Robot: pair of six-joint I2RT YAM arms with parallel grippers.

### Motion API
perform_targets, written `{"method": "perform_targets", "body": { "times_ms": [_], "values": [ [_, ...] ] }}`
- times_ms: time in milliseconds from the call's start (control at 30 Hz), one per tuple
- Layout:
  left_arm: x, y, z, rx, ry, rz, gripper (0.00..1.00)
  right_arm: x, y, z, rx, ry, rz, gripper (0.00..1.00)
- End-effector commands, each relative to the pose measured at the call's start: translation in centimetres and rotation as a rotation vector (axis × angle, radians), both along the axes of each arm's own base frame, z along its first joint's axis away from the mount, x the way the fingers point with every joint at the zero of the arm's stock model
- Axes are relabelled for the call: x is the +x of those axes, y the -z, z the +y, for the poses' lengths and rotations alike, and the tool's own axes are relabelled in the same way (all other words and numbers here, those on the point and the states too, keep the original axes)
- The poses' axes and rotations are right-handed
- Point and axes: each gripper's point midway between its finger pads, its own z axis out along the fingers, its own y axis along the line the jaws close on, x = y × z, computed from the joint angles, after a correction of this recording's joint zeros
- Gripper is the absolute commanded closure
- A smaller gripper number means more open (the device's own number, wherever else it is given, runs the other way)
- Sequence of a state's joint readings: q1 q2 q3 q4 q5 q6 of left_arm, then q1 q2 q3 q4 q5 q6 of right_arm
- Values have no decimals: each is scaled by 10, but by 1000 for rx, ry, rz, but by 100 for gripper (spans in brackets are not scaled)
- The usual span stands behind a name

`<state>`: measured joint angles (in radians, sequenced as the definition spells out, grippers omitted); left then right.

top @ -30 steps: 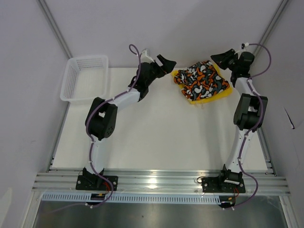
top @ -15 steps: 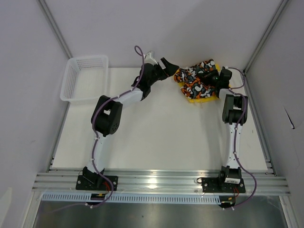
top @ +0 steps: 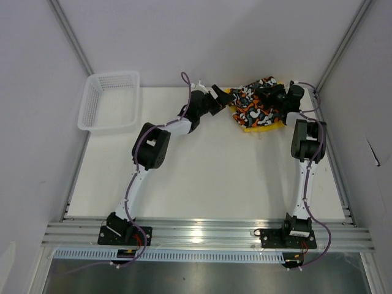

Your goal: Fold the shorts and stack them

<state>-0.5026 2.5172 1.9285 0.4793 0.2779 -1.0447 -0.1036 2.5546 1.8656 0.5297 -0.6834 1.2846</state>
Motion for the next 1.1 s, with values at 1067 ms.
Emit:
{"method": "perform_targets", "body": {
  "times_ms": [1067],
  "values": [
    [3, -13, -42, -189, 55, -67, 1, -111, 67, 46, -129, -237, 328, 68]
  ]
}}
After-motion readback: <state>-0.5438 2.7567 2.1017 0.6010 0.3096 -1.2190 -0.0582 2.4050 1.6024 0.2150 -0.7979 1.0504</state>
